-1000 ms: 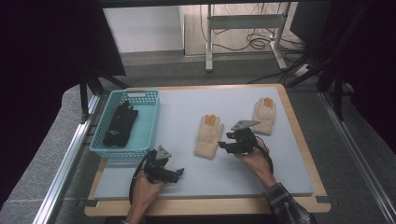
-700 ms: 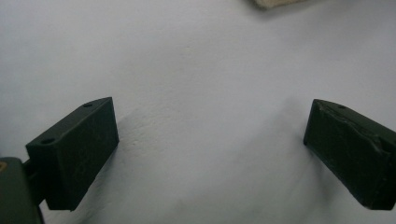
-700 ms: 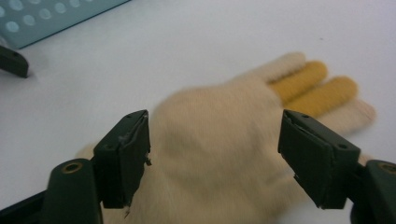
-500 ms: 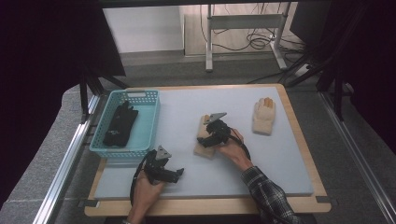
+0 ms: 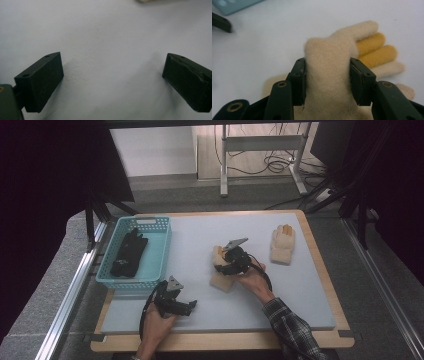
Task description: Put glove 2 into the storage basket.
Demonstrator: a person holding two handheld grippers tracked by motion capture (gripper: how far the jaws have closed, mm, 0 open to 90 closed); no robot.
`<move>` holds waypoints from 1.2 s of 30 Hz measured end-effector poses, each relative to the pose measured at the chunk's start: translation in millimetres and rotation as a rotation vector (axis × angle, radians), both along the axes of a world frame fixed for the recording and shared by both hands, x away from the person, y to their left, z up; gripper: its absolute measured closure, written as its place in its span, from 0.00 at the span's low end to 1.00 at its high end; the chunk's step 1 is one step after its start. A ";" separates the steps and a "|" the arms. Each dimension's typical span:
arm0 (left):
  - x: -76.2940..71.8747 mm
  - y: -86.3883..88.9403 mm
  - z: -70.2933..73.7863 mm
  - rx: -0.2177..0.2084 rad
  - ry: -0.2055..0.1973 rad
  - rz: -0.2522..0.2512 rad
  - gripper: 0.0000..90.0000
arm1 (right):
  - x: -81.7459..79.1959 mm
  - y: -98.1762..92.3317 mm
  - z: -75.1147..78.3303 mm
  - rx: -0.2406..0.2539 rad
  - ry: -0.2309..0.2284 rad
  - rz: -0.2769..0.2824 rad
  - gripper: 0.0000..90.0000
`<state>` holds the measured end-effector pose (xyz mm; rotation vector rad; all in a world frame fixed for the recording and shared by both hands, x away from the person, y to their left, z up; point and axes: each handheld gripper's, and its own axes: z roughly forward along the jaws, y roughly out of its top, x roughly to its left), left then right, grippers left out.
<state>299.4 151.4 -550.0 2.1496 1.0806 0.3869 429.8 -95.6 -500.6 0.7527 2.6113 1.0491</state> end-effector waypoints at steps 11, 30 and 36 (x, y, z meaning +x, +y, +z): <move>0.1 -0.5 -0.5 -0.009 -0.004 0.006 0.04 | -61.0 -33.1 29.7 0.036 0.017 0.091 0.54; -0.1 -0.5 -0.6 -0.012 -0.003 0.006 0.04 | -70.3 -77.1 6.3 0.086 0.016 0.002 0.38; -0.1 -0.5 -0.6 -0.013 -0.003 0.006 0.04 | -53.1 -96.8 0.6 0.097 0.038 -0.061 0.50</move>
